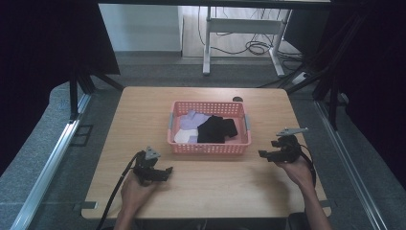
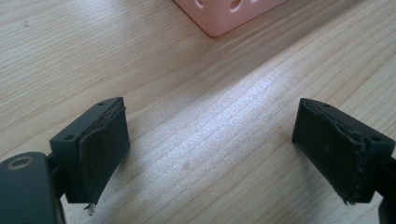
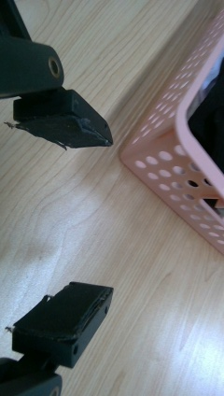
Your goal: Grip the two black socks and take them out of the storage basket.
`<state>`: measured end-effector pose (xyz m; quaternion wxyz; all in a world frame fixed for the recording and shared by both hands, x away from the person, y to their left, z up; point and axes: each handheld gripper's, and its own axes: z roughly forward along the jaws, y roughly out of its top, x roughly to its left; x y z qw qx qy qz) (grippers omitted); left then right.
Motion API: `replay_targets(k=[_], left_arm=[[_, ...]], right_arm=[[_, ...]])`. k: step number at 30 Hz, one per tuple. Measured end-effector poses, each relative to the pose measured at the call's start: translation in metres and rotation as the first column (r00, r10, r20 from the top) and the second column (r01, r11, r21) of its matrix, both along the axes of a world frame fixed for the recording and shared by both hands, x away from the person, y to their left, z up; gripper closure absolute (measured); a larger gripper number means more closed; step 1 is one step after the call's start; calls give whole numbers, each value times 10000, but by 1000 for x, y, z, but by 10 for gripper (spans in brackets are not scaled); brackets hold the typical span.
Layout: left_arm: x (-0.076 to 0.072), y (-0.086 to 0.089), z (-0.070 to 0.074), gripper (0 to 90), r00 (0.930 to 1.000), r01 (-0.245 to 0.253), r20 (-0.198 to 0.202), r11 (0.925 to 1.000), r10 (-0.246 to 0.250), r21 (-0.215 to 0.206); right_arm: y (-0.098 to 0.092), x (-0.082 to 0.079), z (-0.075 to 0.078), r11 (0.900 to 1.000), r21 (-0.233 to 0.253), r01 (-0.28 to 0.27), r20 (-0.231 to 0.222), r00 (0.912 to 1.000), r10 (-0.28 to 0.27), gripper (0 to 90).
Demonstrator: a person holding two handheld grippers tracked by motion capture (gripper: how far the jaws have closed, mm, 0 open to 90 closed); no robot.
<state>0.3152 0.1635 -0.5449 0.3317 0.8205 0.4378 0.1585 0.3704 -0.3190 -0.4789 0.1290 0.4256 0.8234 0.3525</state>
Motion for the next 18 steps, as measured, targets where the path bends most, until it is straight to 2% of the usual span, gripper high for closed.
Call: replay_targets(k=[6,18], left_arm=[[0,0,0,105,10000,1,1,10000,-1,0],[0,0,0,106,10000,8,-5,10000,-8,3]], right_arm=[[4,4,10,9998,90,-188,16,9998,188,234],[16,17,41,9987,175,-473,154,9988,471,235]])
